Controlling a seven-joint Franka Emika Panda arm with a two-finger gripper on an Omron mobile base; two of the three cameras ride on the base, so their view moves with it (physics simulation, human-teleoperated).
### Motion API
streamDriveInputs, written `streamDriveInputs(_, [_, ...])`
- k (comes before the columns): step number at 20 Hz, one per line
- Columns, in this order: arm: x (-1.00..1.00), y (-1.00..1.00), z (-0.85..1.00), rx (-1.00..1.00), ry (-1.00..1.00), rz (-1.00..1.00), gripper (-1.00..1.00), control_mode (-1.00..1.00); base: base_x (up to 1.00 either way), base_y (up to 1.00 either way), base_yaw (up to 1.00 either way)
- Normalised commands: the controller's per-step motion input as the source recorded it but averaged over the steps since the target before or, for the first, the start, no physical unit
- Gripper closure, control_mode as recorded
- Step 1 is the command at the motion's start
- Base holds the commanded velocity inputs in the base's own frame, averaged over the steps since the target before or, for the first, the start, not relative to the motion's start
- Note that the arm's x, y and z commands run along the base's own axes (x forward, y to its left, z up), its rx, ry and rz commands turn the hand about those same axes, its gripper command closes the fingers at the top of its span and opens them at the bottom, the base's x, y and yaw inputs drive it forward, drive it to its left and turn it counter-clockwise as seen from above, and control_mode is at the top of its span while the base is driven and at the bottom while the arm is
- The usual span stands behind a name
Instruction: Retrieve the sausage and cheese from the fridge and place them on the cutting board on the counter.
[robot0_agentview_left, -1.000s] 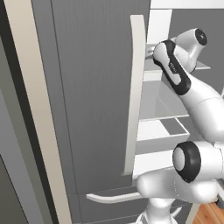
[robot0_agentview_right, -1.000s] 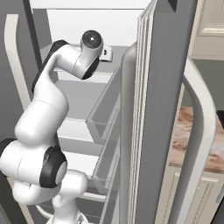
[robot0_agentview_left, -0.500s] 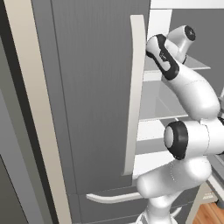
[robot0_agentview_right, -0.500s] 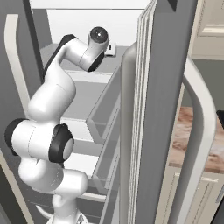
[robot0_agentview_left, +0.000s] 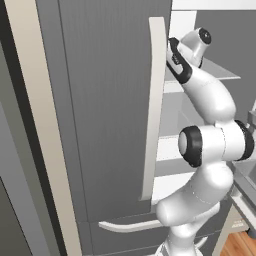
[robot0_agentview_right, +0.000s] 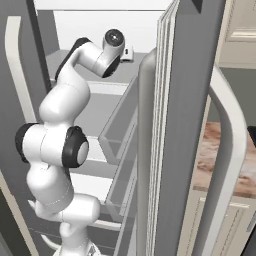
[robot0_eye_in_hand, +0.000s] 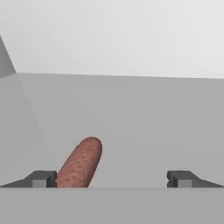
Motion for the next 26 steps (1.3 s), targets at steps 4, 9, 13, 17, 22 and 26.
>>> streamDriveInputs(4, [0.3, 0.06, -0.01, -0.02, 0.0, 0.0, -1.0, -1.0, 0.0, 0.0, 0.0])
streamDriveInputs(9, [0.14, 0.21, -0.1, -0.03, 0.0, 0.0, -1.0, -1.0, 0.0, 0.0, 0.0])
streamDriveInputs(13, [0.03, 0.24, -0.24, -0.04, 0.0, 0.0, -1.0, -1.0, 0.0, 0.0, 0.0])
streamDriveInputs(17, [0.14, 0.09, -0.17, -0.04, 0.0, 0.0, -1.0, -1.0, 0.0, 0.0, 0.0])
streamDriveInputs(22, [0.01, 0.0, 0.0, -0.02, 0.0, 0.0, -1.0, -1.0, 0.0, 0.0, 0.0])
streamDriveInputs(26, [-0.04, 0.01, -0.05, 0.0, 0.0, 0.0, -1.0, -1.0, 0.0, 0.0, 0.0])
